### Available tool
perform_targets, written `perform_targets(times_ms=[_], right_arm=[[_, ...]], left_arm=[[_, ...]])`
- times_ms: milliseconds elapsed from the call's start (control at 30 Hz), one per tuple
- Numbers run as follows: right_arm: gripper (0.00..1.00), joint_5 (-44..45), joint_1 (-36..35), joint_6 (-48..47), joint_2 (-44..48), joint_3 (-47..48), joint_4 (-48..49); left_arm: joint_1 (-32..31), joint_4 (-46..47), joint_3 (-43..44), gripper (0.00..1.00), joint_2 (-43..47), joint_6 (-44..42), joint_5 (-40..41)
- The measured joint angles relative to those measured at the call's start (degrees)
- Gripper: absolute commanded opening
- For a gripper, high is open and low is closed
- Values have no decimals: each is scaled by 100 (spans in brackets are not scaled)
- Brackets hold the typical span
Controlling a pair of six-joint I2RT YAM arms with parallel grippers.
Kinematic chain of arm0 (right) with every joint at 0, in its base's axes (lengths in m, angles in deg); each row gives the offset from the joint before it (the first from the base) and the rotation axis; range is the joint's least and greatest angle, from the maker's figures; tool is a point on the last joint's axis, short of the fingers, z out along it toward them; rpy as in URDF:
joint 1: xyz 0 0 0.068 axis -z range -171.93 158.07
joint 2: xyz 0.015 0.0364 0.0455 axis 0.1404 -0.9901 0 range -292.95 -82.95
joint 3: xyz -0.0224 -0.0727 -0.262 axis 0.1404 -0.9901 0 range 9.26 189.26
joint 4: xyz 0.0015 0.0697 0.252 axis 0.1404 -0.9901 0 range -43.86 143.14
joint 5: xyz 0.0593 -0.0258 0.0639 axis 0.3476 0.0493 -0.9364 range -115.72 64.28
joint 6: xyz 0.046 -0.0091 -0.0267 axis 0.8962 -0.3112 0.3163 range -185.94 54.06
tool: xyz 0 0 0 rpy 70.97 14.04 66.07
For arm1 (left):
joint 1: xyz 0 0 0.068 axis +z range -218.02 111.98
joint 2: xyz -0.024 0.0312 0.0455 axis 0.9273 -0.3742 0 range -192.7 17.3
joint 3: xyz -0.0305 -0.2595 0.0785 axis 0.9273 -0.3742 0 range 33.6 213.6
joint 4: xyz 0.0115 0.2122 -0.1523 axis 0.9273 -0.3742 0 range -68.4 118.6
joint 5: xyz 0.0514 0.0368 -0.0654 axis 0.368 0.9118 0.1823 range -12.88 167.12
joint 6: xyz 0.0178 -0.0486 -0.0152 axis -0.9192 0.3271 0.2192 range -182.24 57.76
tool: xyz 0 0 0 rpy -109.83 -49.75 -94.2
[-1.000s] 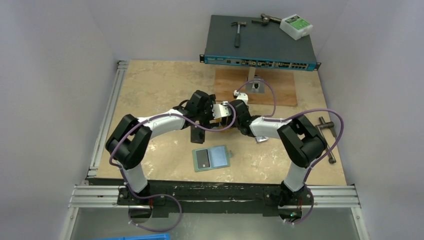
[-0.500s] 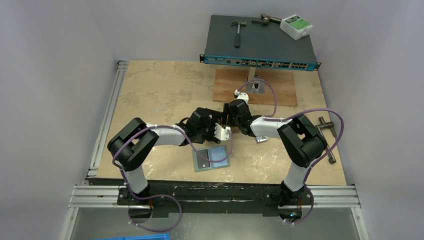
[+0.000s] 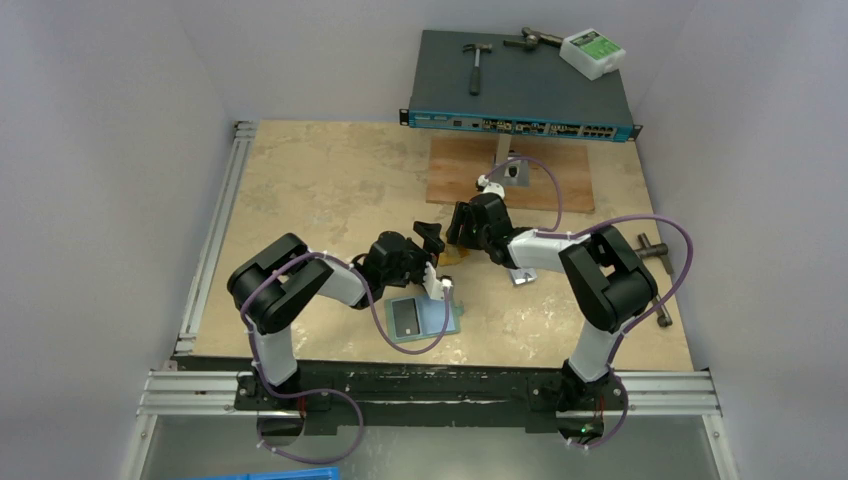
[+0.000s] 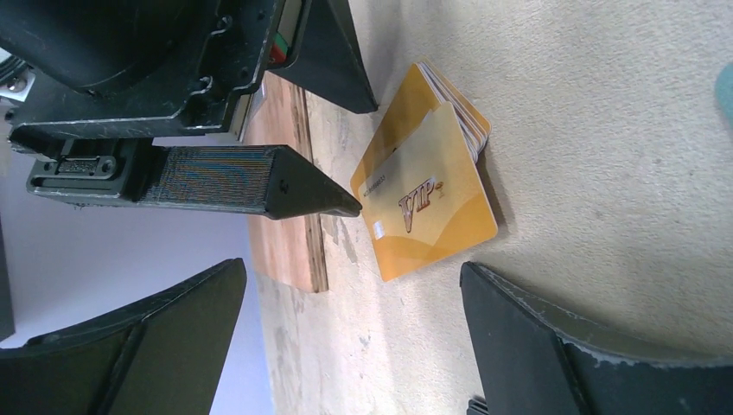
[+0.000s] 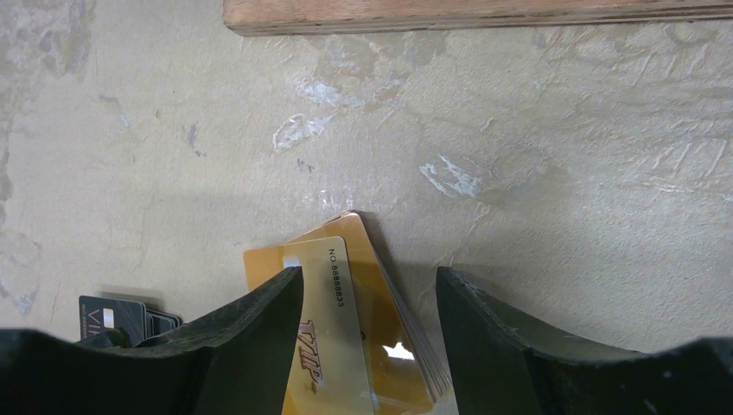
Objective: Put the credit cards into the card holder
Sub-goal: Pick up the credit card from the center of the board.
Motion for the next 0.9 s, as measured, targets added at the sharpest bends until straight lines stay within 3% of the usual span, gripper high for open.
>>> perform_targets(times_ms=[500, 733, 900], right_arm=[[42, 105, 15, -98, -68, -15, 55], [41, 127, 15, -142, -72, -26, 70], [41, 127, 15, -160, -98, -26, 120]], left_arm=[[-2, 981, -160, 87, -426, -402, -289], [-2, 1145, -262, 68, -479, -361, -286], [-2, 1110, -269, 62, -479, -262, -258]])
